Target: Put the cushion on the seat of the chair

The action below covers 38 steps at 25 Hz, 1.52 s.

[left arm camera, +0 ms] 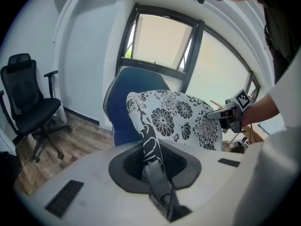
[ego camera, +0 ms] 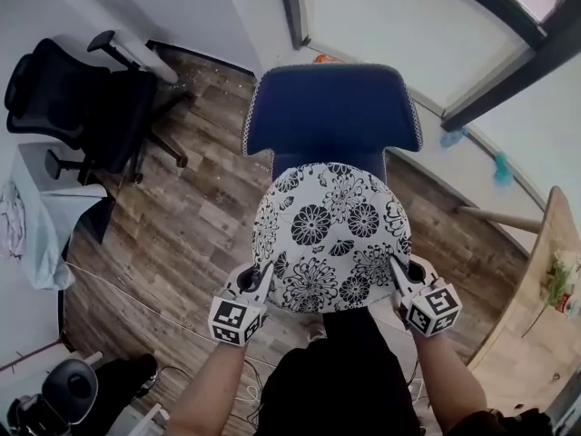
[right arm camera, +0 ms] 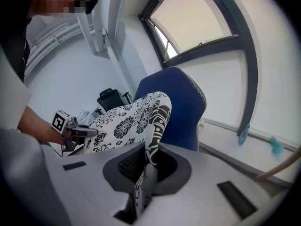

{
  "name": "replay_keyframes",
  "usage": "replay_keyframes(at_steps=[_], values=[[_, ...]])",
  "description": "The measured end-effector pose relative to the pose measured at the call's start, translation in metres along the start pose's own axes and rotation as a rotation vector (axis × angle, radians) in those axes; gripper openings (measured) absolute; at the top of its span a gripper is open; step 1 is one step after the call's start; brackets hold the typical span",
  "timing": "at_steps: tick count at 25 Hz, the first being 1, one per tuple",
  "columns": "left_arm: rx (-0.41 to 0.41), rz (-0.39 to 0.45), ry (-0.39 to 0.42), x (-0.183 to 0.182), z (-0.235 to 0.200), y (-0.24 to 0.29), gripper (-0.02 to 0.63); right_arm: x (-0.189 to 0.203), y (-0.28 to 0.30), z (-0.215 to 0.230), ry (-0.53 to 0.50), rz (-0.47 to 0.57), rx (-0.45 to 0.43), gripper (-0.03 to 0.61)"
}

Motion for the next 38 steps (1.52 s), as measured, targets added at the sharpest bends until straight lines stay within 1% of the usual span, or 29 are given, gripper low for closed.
replay_keyframes(at_steps=[5,8,12,19,24,27,32,38], values=[[0.024,0.007,0.025,-0.003,-0.006,0.003,0.034,0.005,-0.001,-0.006,0.013,-0.002,0.023,0.032],[0.038,0.0,0.029,-0.007,-0.008,0.002,0.034,-0.001,-0.003,-0.013,0.011,-0.019,0.03,0.034],[0.048,-0.014,0.036,-0.002,-0.011,0.007,0.034,-0.002,-0.002,-0.015,0.014,-0.055,0.035,0.034],[0.054,-0.039,-0.001,0.002,-0.014,0.018,0.034,-0.005,0.003,-0.018,0.039,-0.091,0.043,0.032],[0.077,-0.078,-0.053,0.007,-0.013,0.025,0.034,-0.008,0.007,-0.025,0.068,-0.111,0.043,0.034],[0.068,-0.093,-0.044,0.01,-0.014,0.031,0.034,-0.007,0.012,-0.019,0.071,-0.13,0.043,0.034],[0.07,-0.108,-0.047,0.017,-0.022,0.04,0.034,0.0,0.012,-0.009,0.088,-0.156,0.074,0.034],[0.061,-0.115,-0.038,0.021,-0.036,0.047,0.034,0.003,0.013,0.001,0.14,-0.157,0.109,0.034]])
Point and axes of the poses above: the fingertips, and each gripper's own axes: y forward along the fingers, z to its right, x out of its underside, the point moved 10 cm from there along -y, backward along the fingers, and after that the axes turned 11 degrees about -x, right-handed, at the moved point
